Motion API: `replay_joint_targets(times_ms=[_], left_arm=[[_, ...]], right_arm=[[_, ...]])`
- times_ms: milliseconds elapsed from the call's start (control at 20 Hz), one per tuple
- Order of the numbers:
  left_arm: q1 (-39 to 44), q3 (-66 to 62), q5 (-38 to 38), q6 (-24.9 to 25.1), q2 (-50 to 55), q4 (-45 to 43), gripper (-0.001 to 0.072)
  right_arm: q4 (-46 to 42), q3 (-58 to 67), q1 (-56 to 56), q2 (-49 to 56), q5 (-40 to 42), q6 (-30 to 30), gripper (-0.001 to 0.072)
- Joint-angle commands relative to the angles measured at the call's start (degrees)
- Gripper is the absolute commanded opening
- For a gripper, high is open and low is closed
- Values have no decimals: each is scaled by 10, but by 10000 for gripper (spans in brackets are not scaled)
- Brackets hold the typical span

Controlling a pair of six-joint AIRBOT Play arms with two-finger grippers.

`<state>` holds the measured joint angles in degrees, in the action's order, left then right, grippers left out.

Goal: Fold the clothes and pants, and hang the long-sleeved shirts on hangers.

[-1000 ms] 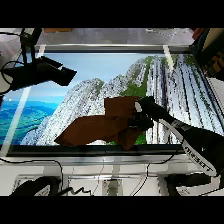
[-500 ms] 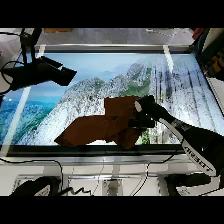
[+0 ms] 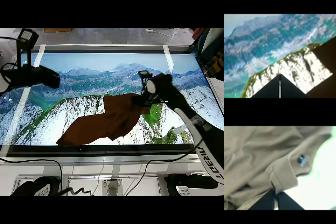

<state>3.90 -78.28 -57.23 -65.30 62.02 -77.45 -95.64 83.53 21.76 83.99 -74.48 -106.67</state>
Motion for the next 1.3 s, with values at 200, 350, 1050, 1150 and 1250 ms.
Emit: replay_joint_targets(times_ms=[200,350,1050,1150,1250], left_arm=[[-126,148,-101,-15,-3,68,15],[-128,255,-98,-12,-2,91,309],[-128,367,-77,76,158,209,297],[-128,367,-64,99,166,246,18],[-129,359,-35,103,163,282,15]], right_arm=[[119,-246,-89,-239,125,157,12],[162,-344,-89,-313,175,166,14],[194,-359,-89,-322,197,166,15],[194,-359,-89,-322,201,166,16],[192,-359,-89,-322,206,166,16]])
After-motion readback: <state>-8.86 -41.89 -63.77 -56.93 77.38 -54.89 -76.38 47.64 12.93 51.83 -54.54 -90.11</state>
